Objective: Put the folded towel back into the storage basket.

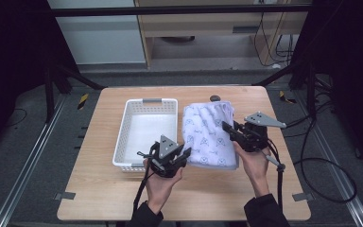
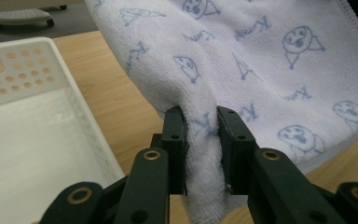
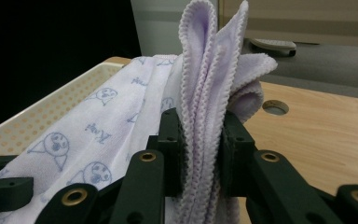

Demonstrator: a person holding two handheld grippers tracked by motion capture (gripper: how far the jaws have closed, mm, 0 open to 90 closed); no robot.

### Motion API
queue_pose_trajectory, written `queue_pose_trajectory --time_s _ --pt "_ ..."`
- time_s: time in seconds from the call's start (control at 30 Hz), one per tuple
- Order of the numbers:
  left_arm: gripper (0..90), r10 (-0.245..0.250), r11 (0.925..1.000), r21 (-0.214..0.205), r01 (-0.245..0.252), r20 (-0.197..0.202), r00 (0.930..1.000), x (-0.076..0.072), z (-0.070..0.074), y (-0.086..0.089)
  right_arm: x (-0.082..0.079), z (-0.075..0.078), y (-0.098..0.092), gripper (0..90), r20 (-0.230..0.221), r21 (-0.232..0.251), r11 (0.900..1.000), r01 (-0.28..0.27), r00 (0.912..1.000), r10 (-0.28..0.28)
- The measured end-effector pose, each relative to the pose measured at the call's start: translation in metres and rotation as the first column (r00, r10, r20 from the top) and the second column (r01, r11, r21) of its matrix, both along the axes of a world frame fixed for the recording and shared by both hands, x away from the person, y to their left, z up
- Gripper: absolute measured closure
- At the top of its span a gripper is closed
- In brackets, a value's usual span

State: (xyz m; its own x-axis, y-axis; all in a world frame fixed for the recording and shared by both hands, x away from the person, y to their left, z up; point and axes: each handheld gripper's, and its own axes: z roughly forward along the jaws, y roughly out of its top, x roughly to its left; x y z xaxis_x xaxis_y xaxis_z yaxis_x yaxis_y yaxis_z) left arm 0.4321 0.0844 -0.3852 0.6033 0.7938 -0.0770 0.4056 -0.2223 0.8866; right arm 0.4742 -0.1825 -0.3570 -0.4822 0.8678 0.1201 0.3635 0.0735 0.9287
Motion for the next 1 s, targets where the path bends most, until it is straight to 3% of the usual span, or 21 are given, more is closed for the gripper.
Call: queue_pose_trajectory --time_s 0.4,1.0 --pt "73.7 0.02 0.9996 -0.023 -0.019 0.018 0.9996 0.002 0.018 0.022 0.007 0.023 0.024 73.6 0.026 -0.007 0.9999 -0.015 0.9996 0.015" --pt "73.7 0.049 0.9978 -0.045 -0.048 0.029 0.9984 0.007 0.033 0.056 0.017 0.039 0.058 73.6 0.046 -0.019 0.9993 -0.031 0.9985 0.032"
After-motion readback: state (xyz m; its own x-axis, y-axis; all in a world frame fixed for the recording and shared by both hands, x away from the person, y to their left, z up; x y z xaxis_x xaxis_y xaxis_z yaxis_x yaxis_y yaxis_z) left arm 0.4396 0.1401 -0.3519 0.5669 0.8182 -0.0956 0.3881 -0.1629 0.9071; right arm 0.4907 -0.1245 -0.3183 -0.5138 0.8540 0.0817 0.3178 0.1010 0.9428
